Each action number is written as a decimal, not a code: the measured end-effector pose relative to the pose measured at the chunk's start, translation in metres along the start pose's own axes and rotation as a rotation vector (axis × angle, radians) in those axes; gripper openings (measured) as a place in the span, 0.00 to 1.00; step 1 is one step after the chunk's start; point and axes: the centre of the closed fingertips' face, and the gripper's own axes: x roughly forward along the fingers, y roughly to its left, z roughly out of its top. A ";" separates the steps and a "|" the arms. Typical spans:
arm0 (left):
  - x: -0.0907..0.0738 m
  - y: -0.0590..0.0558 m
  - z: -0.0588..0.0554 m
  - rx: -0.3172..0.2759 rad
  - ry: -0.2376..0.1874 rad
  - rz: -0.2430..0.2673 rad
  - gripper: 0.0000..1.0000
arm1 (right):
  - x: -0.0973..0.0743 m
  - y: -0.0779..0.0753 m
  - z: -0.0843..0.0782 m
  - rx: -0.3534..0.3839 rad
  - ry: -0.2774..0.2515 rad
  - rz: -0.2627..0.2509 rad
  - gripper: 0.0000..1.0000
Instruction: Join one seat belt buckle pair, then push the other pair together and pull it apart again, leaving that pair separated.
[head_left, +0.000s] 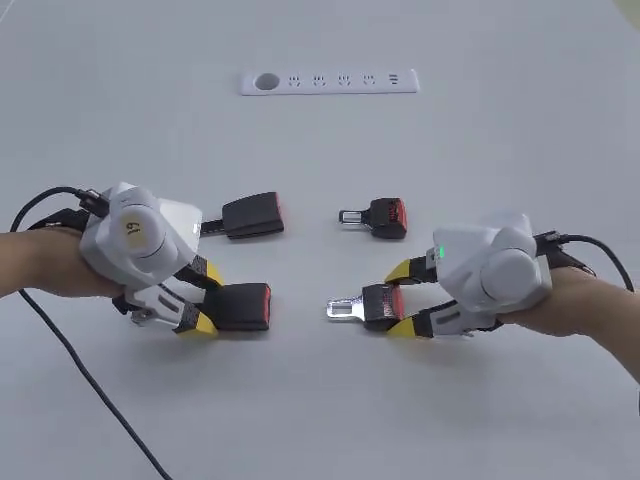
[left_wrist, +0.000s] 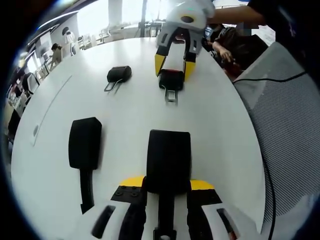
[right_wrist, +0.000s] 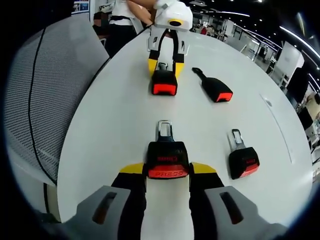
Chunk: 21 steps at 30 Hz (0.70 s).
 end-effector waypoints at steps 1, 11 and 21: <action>0.000 0.000 0.000 0.000 0.001 0.000 0.31 | 0.001 0.000 0.001 -0.003 0.000 -0.001 0.31; 0.000 0.000 0.000 -0.014 0.018 -0.005 0.31 | 0.014 0.001 0.019 -0.016 -0.016 0.006 0.31; 0.000 0.000 -0.002 -0.024 0.021 -0.002 0.31 | 0.028 0.001 0.035 -0.023 -0.033 0.009 0.31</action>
